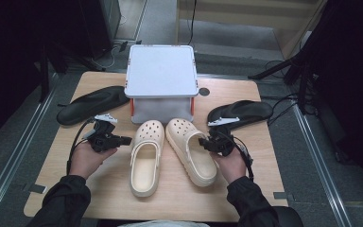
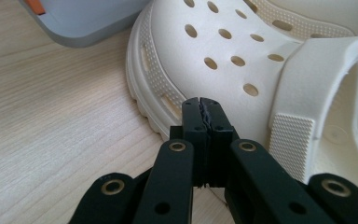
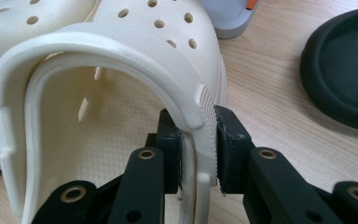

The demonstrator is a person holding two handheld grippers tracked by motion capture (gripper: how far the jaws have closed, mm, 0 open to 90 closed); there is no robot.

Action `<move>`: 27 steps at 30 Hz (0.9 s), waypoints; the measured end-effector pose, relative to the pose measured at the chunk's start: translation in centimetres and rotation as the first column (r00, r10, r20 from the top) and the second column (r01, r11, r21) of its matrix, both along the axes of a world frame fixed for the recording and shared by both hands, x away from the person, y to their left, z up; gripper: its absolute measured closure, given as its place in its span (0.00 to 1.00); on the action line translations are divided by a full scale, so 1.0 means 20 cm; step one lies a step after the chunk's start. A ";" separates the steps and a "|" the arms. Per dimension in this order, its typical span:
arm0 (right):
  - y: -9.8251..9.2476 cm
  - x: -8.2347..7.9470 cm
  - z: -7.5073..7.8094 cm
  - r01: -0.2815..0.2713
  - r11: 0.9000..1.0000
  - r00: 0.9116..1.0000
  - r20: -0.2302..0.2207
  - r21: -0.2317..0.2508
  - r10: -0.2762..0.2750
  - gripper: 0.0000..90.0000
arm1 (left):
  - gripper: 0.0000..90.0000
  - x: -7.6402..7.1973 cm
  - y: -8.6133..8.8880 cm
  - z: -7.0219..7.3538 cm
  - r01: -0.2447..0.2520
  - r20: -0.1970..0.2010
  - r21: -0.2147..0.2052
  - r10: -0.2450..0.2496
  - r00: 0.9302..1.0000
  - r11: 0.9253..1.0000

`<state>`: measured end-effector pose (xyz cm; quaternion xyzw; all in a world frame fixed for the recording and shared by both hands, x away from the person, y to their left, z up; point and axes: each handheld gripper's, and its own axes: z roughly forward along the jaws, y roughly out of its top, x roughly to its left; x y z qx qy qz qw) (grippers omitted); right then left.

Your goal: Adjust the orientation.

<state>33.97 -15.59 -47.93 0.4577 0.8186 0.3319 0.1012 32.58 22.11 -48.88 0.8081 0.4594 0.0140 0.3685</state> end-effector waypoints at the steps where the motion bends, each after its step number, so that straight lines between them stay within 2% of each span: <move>1: 0.01 0.00 0.00 0.002 1.000 1.000 0.003 -0.004 -0.002 0.83 | 1.00 0.00 -0.01 0.00 0.005 -0.003 0.005 -0.005 1.000 1.000; 8: 0.06 -0.03 -0.01 -0.018 0.999 1.000 0.017 -0.035 0.019 0.81 | 1.00 0.00 -0.04 -0.02 0.033 -0.014 0.031 -0.033 0.999 0.999; 11: 0.07 -0.04 -0.02 -0.028 0.999 0.999 0.017 -0.041 0.029 0.81 | 1.00 0.00 -0.04 -0.03 0.032 -0.027 0.012 -0.031 0.999 0.999; 14: 0.08 -0.04 -0.02 -0.040 0.998 0.999 0.015 -0.039 0.041 0.80 | 1.00 -0.01 -0.04 -0.02 0.043 -0.029 0.023 -0.042 0.999 0.999; 27: 0.08 -0.06 -0.02 -0.049 0.999 0.999 0.009 -0.019 0.050 0.78 | 1.00 -0.05 -0.11 -0.03 0.095 -0.031 0.008 -0.095 0.995 0.995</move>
